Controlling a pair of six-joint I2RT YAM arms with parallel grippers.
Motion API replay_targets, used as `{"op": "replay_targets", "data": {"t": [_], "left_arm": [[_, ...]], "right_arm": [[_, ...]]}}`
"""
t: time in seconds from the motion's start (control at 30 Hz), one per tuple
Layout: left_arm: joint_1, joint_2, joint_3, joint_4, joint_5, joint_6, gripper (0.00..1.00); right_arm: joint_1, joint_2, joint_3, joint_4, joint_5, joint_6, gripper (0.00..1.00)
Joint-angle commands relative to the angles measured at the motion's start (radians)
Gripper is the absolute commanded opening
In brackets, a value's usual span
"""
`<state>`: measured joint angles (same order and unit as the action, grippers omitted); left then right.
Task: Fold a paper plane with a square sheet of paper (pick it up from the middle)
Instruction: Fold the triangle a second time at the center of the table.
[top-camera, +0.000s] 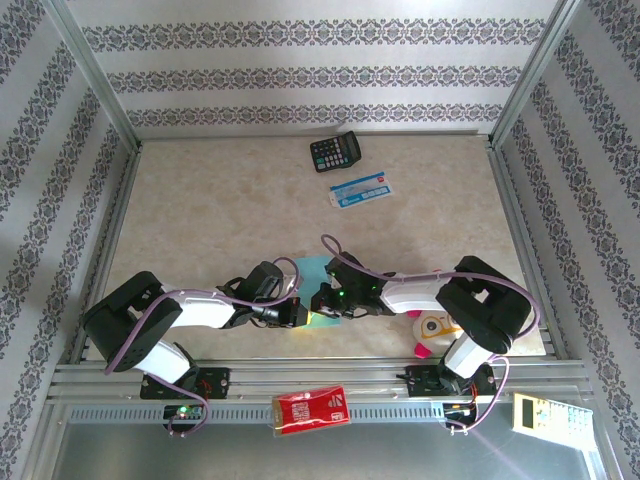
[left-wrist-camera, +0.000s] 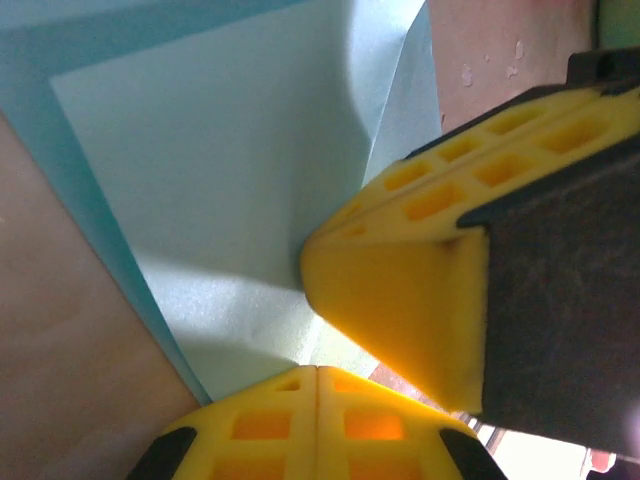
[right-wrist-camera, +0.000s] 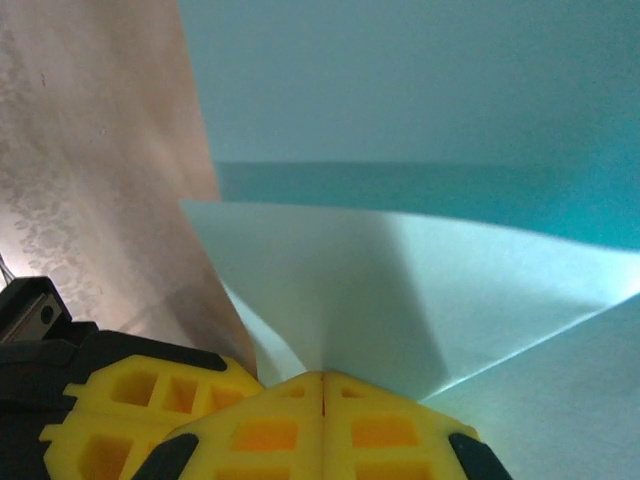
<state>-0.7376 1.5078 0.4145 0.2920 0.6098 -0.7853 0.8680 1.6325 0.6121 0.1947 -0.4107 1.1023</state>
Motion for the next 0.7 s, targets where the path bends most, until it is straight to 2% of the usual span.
{"op": "replay_targets", "data": {"t": [0.0, 0.2, 0.67], "left_arm": [[0.01, 0.036, -0.03, -0.152, -0.051, 0.035, 0.0], [0.014, 0.023, -0.029, -0.179, -0.058, 0.047, 0.0], [0.017, 0.029, -0.033, -0.22, -0.063, 0.071, 0.0]], "right_arm": [[0.016, 0.013, -0.026, 0.026, 0.01, 0.031, 0.05], [0.003, 0.032, -0.025, -0.011, 0.027, 0.014, 0.05], [-0.144, 0.038, 0.006, -0.048, -0.006, -0.092, 0.04]]}}
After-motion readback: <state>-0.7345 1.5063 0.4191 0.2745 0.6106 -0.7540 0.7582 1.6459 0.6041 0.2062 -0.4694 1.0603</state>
